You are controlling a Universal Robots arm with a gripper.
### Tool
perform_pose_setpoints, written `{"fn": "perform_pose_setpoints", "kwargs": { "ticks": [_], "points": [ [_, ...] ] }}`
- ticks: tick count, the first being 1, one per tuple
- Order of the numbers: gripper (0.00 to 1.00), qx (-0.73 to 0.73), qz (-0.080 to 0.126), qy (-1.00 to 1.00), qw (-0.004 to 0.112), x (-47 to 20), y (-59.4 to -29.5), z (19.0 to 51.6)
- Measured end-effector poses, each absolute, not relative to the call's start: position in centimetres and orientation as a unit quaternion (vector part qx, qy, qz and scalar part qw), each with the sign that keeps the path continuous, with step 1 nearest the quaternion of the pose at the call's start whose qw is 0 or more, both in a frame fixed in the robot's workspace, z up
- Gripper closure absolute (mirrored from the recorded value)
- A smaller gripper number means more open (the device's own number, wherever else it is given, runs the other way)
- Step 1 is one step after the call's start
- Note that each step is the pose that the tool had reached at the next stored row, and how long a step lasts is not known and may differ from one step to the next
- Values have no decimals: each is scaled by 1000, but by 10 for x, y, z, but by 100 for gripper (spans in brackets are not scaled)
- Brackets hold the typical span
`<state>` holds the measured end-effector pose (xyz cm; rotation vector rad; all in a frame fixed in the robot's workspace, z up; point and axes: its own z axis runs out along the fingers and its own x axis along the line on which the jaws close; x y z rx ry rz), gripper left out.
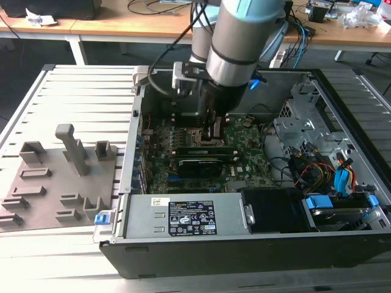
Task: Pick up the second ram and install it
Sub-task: 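Insert the second ram into the second slot, then press down the second ram until it locks into place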
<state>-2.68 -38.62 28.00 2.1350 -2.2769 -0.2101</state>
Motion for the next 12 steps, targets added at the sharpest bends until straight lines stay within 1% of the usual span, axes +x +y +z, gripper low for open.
{"fn": "perform_pose_setpoints", "kwargs": {
  "ticks": [1,12],
  "points": [
    [89,682,-64,-728,9,-27,-385,296],
    [89,682,-64,-728,9,-27,-385,296]
  ]
}}
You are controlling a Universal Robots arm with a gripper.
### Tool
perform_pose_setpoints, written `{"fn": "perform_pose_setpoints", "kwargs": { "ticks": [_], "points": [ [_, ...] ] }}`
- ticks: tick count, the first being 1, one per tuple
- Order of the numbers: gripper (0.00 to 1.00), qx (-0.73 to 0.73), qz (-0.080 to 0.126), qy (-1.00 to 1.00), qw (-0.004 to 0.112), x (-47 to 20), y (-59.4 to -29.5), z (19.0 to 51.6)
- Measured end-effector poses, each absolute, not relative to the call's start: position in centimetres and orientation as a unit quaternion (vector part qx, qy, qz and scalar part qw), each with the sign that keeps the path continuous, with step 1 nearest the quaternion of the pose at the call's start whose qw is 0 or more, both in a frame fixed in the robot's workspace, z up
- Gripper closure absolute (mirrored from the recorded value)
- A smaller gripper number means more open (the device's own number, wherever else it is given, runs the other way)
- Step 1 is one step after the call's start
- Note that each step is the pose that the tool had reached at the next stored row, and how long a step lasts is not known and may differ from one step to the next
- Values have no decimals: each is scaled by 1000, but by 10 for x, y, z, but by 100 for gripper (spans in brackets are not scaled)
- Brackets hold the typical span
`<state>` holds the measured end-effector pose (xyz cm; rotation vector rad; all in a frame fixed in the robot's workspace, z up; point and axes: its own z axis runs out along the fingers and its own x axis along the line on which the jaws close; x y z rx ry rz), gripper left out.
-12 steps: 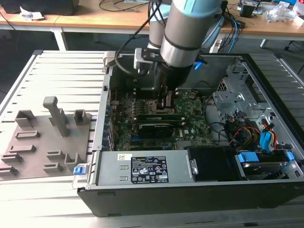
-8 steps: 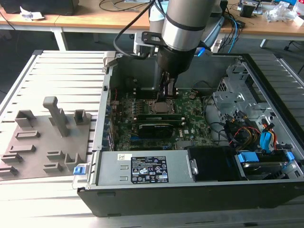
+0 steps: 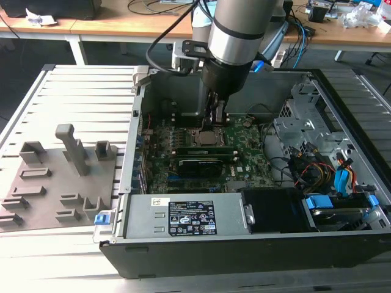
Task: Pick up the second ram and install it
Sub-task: 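Press down the second ram until it locks into place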
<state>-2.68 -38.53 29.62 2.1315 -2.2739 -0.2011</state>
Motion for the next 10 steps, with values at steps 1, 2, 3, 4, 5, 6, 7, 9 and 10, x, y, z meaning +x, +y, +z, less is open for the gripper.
{"fn": "perform_pose_setpoints", "kwargs": {
  "ticks": [1,2,3,4,5,6,7,9,10],
  "points": [
    [89,682,-64,-728,9,-27,-385,296],
    [89,682,-64,-728,9,-27,-385,296],
    [89,682,-64,-728,9,-27,-385,296],
    [89,682,-64,-728,9,-26,-385,296],
    [89,682,-64,-728,9,-25,-385,296],
    [89,682,-64,-728,9,-23,-385,296],
    [89,682,-64,-728,9,-22,-385,296],
    [89,682,-64,-728,9,-14,-385,296],
    [89,682,-64,-728,10,-11,-385,296]
  ]
}}
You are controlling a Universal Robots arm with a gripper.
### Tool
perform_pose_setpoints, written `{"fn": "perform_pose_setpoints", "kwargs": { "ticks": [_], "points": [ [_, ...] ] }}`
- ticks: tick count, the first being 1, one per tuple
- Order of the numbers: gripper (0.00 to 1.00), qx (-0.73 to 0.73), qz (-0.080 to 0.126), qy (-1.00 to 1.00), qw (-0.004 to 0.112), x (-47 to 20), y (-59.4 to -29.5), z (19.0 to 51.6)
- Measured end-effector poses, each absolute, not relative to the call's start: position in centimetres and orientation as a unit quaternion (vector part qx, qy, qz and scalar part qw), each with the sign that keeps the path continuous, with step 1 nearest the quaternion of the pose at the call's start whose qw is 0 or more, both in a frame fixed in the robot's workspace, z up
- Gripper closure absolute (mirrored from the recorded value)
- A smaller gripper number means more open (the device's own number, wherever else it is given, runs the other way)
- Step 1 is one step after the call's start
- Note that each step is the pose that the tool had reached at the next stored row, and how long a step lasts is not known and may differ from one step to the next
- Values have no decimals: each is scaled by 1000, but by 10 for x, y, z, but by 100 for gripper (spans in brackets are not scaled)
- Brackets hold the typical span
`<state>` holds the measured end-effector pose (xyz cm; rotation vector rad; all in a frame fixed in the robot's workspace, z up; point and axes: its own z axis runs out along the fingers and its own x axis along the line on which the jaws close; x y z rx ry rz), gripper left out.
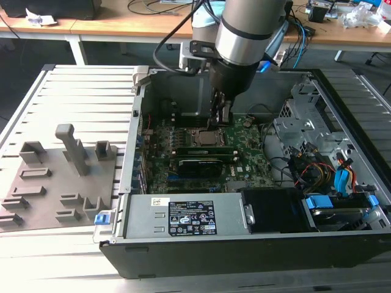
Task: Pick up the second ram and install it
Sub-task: 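Press down the second ram until it locks into place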
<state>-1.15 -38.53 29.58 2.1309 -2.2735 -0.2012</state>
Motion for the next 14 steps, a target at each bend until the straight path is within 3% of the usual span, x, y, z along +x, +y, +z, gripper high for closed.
{"fn": "perform_pose_setpoints", "kwargs": {
  "ticks": [14],
  "points": [
    [89,682,-68,-728,13,48,-385,289]
  ]
}}
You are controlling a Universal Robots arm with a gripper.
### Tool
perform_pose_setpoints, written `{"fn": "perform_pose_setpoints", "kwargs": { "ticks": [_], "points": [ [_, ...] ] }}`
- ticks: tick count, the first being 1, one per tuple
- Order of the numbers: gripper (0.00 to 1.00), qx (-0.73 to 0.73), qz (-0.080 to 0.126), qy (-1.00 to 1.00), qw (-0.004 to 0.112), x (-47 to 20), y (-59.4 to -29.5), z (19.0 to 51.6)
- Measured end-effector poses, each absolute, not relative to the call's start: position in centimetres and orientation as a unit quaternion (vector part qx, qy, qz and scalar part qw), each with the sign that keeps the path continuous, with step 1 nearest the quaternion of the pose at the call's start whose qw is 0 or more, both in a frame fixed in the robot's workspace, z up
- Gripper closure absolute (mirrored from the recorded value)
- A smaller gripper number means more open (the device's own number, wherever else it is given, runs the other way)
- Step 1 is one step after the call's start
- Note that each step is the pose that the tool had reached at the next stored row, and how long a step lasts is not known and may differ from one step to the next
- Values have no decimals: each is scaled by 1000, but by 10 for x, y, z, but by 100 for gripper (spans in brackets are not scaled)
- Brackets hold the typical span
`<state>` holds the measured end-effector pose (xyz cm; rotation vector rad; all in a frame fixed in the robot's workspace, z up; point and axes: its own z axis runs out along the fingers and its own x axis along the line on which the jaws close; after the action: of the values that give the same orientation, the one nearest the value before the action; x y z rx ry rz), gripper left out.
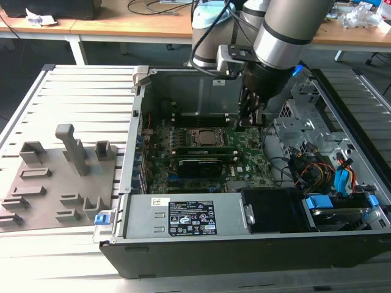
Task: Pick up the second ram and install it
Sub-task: 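Press down the second ram until it locks into place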
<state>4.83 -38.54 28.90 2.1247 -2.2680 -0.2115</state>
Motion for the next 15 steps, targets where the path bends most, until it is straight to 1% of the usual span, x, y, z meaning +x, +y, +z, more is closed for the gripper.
{"fn": "perform_pose_setpoints", "kwargs": {
  "ticks": [7,10,15],
  "points": [
    [89,682,-69,-728,14,57,-386,271],
    [89,685,-71,-725,12,38,-386,264],
    [89,699,-71,-712,13,36,-386,250]
  ]
}}
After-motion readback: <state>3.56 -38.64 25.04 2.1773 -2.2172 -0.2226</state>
